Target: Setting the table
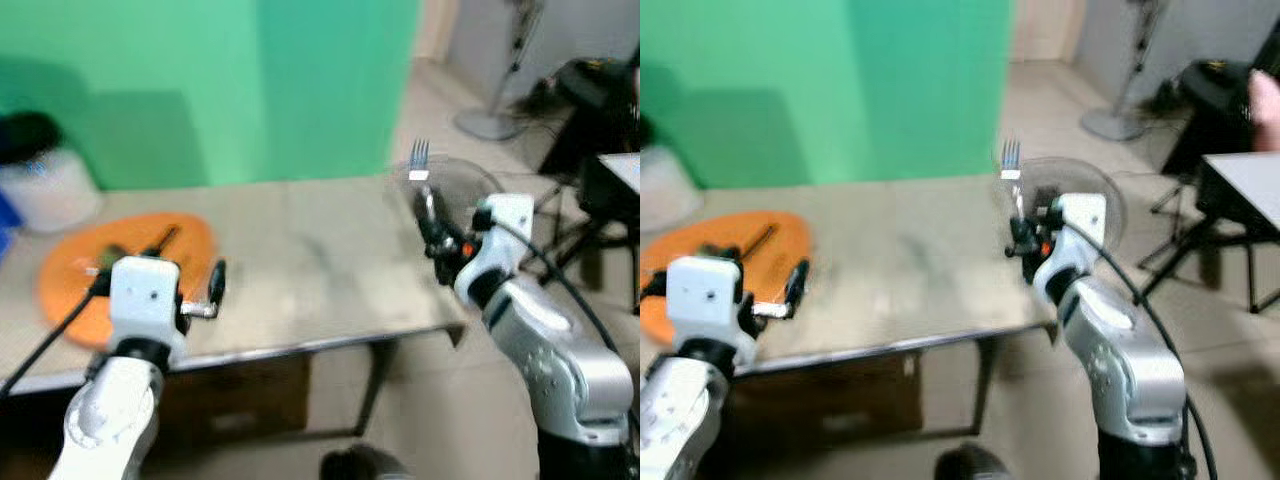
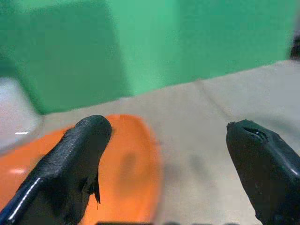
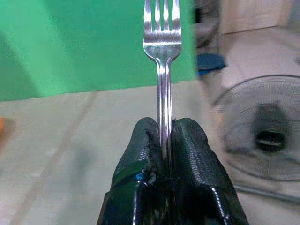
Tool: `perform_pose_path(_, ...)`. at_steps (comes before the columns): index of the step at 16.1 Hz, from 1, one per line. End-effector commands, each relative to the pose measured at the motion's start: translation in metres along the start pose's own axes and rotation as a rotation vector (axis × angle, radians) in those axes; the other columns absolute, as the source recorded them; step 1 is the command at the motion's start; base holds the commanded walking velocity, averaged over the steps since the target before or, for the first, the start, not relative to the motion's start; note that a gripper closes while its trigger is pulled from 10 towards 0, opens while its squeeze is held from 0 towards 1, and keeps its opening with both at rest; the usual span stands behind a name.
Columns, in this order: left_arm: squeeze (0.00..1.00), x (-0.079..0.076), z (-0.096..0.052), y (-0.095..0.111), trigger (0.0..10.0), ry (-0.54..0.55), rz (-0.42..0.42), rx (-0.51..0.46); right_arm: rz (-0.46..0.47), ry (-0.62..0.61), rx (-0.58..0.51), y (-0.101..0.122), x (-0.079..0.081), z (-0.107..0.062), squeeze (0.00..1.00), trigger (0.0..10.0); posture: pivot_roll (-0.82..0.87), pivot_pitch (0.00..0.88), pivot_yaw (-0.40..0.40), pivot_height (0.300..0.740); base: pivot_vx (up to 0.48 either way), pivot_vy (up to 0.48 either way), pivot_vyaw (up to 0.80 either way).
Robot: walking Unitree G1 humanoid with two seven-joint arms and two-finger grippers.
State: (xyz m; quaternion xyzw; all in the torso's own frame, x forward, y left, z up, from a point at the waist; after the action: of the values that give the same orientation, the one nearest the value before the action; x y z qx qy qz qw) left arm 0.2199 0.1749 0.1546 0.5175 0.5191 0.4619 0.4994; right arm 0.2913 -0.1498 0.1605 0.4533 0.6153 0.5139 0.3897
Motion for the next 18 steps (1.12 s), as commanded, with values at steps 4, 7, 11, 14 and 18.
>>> perform_pose_path(4,0.0,-0.001,0.005,0.005,10.0,-0.018,0.025,-0.015,-0.008,-0.03,-0.006,0.001,-0.005,-0.006,0.0,10.0,-0.06,0.036,0.011,0.74,0.0,0.0,-0.2)
perform_pose_path(7,0.0,0.0,0.004,0.005,10.0,-0.023,0.024,-0.013,-0.01,-0.058,-0.006,0.001,-0.009,-0.011,0.0,10.0,-0.06,0.039,0.014,0.74,0.0,0.0,-0.8)
perform_pose_path(11,0.0,-0.001,0.008,0.007,10.0,-0.024,0.039,-0.024,-0.024,-0.102,-0.014,0.004,-0.024,-0.011,0.0,10.0,-0.07,0.044,-0.001,0.74,0.0,0.0,-0.8)
perform_pose_path(14,0.0,-0.002,0.007,0.009,10.0,-0.03,0.033,-0.028,-0.039,-0.138,-0.018,0.009,-0.037,-0.014,0.0,10.0,-0.07,0.055,0.001,0.74,0.0,0.0,-0.8)
perform_pose_path(18,0.0,-0.001,0.005,0.01,10.0,-0.021,0.029,-0.028,-0.033,-0.156,-0.006,0.005,-0.041,-0.016,0.0,10.0,-0.05,0.06,0.005,0.74,0.0,0.0,-0.8)
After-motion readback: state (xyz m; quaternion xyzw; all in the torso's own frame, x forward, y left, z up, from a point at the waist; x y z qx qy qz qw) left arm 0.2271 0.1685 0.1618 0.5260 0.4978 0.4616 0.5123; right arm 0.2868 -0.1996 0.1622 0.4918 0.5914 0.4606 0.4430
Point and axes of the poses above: a point about 5 cm out from each wrist's last joint towards the gripper, its own z axis pointing out of the wrist towards the gripper, its own y axis along the axis of the wrist's last joint, x = y × z, the point moved 2 cm from there along z, pointing out of the wrist towards the gripper, and after that the axes turned 13 degrees about -z, right-handed, at the moved point
